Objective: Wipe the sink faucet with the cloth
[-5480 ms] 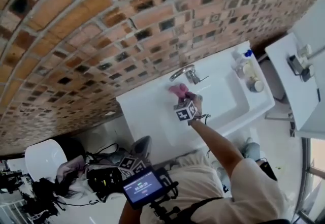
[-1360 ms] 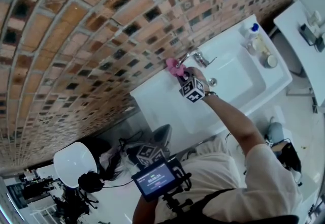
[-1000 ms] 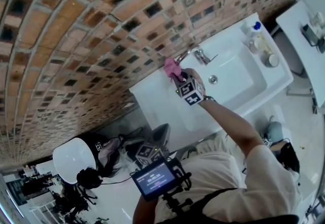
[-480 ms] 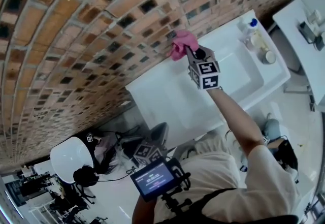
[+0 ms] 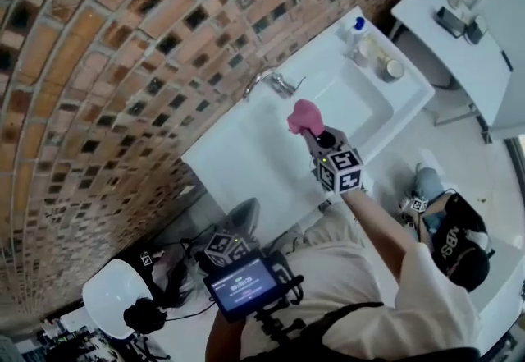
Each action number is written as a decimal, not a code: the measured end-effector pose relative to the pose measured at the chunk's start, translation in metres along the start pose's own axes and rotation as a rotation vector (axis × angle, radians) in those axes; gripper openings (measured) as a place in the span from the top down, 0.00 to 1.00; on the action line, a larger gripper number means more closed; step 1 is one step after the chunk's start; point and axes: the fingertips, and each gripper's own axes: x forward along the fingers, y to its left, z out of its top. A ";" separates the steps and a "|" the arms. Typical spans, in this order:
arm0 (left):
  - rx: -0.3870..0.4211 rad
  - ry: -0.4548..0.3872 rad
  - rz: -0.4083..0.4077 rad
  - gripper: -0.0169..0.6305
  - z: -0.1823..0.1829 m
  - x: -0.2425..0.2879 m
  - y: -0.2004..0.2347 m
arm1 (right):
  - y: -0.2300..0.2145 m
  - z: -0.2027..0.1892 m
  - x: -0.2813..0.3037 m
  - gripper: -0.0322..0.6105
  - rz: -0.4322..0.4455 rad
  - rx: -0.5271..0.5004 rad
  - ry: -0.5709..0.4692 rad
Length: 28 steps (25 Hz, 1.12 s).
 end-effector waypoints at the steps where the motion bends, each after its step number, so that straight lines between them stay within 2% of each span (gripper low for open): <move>1: 0.019 0.003 -0.027 0.97 0.002 0.000 -0.004 | -0.002 -0.011 -0.021 0.86 -0.026 0.026 0.001; 5: 0.097 0.009 -0.148 0.97 0.002 -0.004 -0.025 | -0.001 -0.050 -0.105 0.86 -0.135 0.077 0.001; 10: 0.101 0.009 -0.262 0.97 -0.019 -0.028 -0.047 | 0.032 -0.074 -0.183 0.86 -0.206 0.054 -0.026; 14: 0.084 0.030 -0.346 0.97 -0.053 -0.039 -0.067 | 0.061 -0.084 -0.246 0.86 -0.238 0.017 -0.076; 19: 0.141 0.138 -0.457 0.97 -0.114 -0.029 -0.100 | 0.089 -0.105 -0.335 0.86 -0.293 0.017 -0.120; 24: 0.202 0.177 -0.502 0.97 -0.138 -0.024 -0.163 | 0.098 -0.113 -0.397 0.86 -0.280 -0.027 -0.155; 28: 0.230 0.159 -0.471 0.97 -0.150 -0.024 -0.207 | 0.086 -0.116 -0.432 0.86 -0.209 -0.031 -0.175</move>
